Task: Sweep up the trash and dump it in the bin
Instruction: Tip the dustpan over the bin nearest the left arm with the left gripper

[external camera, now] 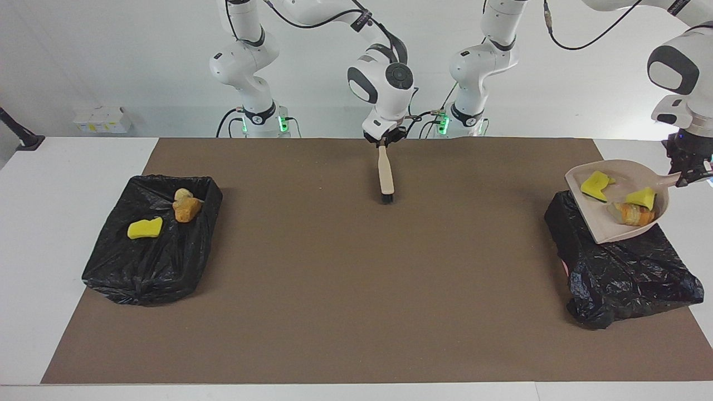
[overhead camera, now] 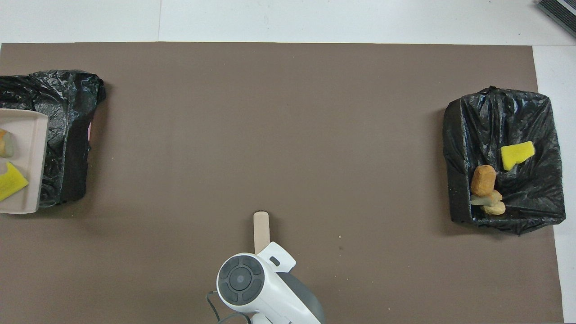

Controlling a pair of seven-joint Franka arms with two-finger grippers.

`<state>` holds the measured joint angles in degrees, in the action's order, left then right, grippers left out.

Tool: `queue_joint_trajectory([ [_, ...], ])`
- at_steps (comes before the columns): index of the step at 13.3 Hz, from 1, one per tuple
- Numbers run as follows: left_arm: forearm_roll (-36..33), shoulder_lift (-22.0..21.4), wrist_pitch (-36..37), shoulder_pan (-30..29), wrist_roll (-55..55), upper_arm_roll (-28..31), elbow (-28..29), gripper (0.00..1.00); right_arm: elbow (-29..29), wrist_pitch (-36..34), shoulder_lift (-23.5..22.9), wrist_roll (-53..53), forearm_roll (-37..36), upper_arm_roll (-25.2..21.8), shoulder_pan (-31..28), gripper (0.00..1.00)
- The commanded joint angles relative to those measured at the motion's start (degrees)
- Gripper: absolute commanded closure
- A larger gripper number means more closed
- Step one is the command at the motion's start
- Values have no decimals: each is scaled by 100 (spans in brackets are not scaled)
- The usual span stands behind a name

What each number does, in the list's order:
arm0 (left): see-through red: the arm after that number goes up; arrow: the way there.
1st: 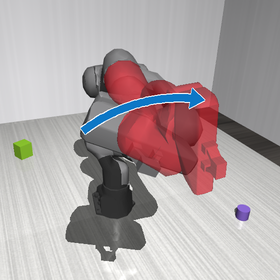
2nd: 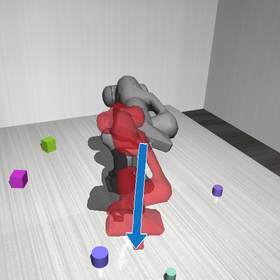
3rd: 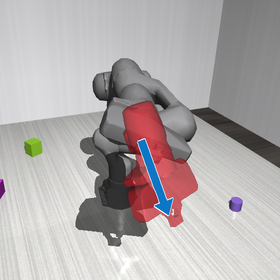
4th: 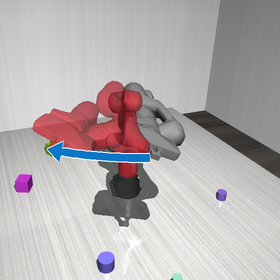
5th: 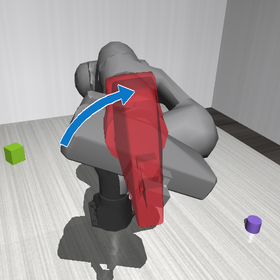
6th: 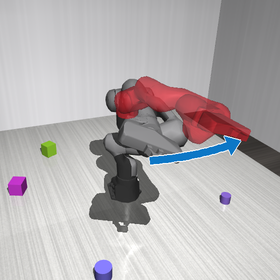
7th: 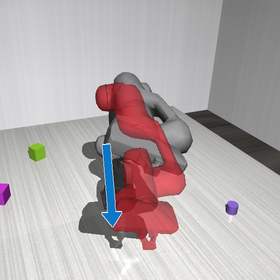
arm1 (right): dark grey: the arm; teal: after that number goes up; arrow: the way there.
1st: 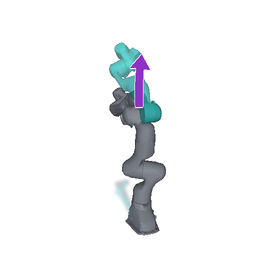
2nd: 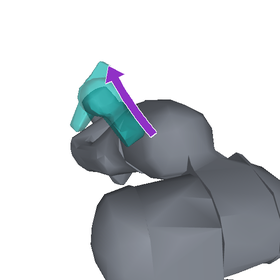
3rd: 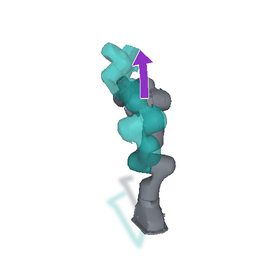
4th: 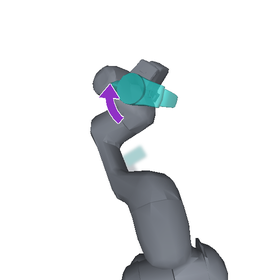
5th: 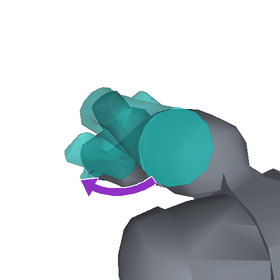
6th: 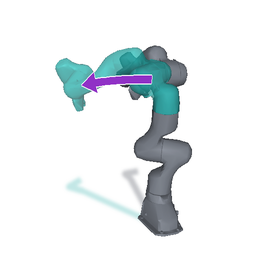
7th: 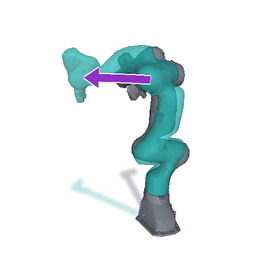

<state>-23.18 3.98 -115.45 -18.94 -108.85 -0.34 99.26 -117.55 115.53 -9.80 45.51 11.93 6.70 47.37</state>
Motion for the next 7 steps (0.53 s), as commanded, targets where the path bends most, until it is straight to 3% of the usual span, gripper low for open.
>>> queue_joint_trajectory([
  [1, -606, 137, -249, 83, 100, 25, -144, 100, 74, 223, -84, 125, 20, 42, -87, 57],
  [2, -1192, 190, -363, 136, 501, 17, -127, 100, 100, 241, -101, 55, -58, 42, -131, 1],
  [7, -2382, 190, -294, 523, 1769, 25, -91, 100, 556, -372, -101, 11, -559, 33, -315, 0],
])
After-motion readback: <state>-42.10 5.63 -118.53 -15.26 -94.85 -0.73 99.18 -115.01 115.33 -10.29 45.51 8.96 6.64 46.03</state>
